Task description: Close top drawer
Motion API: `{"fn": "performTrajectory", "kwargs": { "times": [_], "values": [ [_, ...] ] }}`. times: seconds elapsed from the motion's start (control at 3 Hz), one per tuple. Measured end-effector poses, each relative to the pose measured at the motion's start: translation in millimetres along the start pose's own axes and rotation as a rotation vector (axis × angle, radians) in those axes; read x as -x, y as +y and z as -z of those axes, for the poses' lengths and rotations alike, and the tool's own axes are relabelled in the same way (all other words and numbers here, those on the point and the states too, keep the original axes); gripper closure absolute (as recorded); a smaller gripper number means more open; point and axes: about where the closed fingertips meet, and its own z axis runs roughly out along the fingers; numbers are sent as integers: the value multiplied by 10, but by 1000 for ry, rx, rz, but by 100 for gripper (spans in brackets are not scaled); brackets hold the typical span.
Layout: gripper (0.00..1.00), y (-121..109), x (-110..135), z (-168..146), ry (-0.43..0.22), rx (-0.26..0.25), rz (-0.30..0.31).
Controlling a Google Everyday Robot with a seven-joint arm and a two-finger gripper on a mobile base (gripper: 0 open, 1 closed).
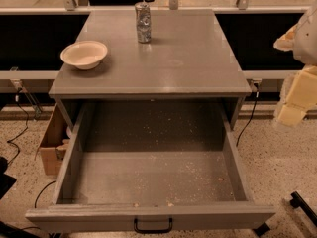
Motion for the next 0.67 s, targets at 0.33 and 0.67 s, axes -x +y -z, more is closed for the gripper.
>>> {"fn": "performTrajectory", "kwargs": {
  "times": [0.33, 0.67],
  "values": [
    [18, 145, -93, -102, 13, -22, -46],
    [42, 579, -374, -411, 40, -13, -125]
  ]
}}
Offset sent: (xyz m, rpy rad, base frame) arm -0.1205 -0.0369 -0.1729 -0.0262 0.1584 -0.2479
